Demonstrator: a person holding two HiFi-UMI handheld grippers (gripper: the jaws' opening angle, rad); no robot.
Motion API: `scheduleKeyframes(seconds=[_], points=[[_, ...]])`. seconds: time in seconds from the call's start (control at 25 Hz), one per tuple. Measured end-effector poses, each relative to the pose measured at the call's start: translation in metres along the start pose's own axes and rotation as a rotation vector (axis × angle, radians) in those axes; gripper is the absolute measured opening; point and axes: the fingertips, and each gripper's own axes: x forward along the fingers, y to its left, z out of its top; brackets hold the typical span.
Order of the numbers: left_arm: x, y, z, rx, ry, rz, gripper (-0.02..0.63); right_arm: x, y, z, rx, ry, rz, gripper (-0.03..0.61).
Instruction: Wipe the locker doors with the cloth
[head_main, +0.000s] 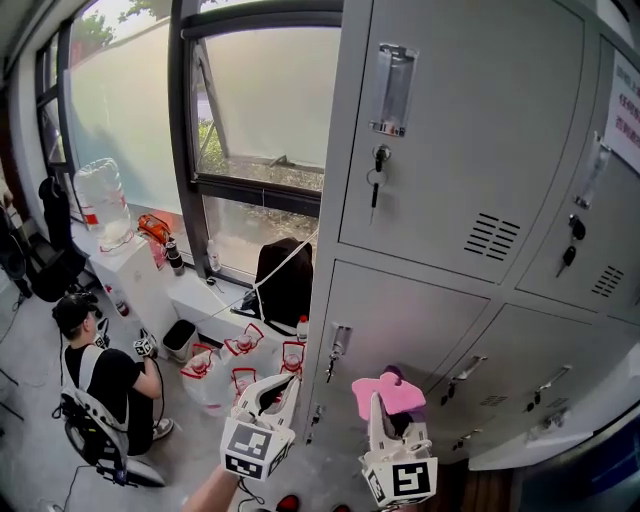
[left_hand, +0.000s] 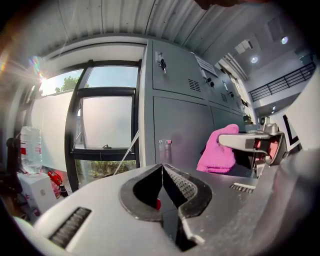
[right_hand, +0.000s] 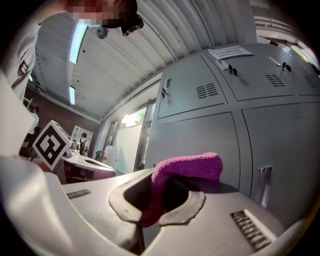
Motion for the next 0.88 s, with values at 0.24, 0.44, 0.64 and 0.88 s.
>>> scheduleKeyframes(seconds=[0.24, 0.44, 0.64, 0.88], points=[[-0.006, 0.01, 0.002, 0.001, 0.001, 0.038, 0.026, 0.03, 0.016, 0.052, -0.034, -0.114, 0.067, 0.031], [-0.011, 0.02, 0.003, -0.001, 0.0, 0.064, 0.026, 0.058, 0.029, 0.087, -0.088, -0.176, 0.101, 0.031], [-0.013, 0.03, 0.001, -0.007, 0.0, 0.086, 0.026, 0.083, 0.039, 0.109, -0.109, -0.193, 0.122, 0.031], [-0.017, 0.041, 0.006, -0.007, -0.013, 0.106, 0.026, 0.107, 0.043, 0.102, -0.112, -0.181, 0.121, 0.031]])
